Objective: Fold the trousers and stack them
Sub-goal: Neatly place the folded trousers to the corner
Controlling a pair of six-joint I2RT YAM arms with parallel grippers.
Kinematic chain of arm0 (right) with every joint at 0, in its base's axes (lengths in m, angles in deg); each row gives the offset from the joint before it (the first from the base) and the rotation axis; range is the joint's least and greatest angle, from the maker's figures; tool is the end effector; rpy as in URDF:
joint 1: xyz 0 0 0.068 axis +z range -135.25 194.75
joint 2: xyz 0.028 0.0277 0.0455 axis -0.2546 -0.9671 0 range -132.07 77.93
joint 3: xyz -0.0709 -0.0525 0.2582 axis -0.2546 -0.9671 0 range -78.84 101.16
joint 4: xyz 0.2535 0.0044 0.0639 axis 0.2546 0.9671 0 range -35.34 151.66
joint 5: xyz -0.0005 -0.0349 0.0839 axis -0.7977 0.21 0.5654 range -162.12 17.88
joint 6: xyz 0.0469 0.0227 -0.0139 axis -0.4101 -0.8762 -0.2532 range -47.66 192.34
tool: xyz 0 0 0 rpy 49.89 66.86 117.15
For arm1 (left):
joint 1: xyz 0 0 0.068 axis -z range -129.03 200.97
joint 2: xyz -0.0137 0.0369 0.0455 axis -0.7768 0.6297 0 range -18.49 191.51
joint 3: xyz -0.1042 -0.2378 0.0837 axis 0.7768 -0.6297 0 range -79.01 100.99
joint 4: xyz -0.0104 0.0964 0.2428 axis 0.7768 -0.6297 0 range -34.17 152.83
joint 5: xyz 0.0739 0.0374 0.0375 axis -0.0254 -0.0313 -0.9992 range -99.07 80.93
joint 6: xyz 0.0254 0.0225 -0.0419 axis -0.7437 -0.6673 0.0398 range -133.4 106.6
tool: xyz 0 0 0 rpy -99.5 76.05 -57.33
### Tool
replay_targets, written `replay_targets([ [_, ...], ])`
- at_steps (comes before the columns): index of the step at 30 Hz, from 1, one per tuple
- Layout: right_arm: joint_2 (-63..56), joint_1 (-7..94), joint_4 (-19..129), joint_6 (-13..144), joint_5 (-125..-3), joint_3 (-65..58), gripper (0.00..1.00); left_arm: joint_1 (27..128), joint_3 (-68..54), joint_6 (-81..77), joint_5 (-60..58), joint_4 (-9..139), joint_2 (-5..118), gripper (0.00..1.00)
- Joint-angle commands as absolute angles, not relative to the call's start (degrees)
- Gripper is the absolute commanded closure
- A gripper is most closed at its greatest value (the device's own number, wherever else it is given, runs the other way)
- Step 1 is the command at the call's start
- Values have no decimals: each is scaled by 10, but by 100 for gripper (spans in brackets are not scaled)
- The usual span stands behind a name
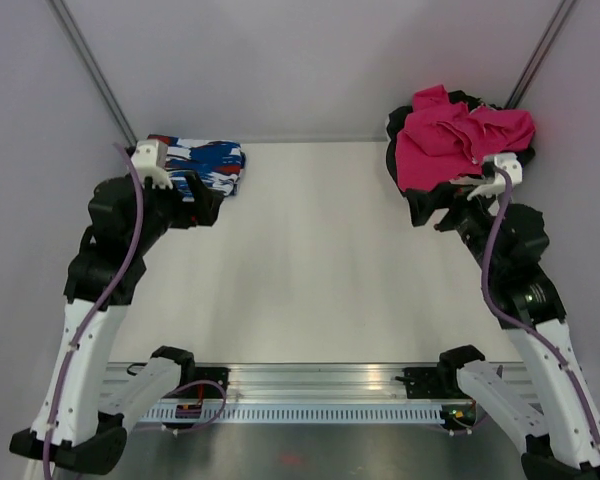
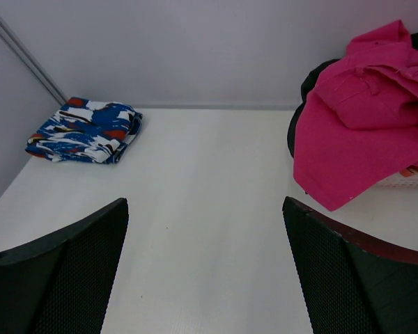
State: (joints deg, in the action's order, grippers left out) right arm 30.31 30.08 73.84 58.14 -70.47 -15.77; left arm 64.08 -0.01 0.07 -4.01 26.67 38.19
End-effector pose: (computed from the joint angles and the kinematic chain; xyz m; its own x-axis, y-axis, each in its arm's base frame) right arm 0.1652 0.0464 0.4245 -0.1324 0.2179 -0.9669 -0.2677 0.9314 0.2466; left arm 0.1796 -0.0450 0.4564 -0.2986 -0.1687 -0.9393 0.2465 0.9372 -0.2467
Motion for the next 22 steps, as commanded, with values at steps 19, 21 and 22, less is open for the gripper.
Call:
replay_targets([
  [19,590,301,752,490,-702,-409,2,640,-274,91,-88,180,44,0],
  [21,580,302,750,496,-686,-405,2,640,-276,94,-88,179,43,0],
  [22,577,302,748,497,-683,-404,2,640,-278,98,-105,179,44,0],
])
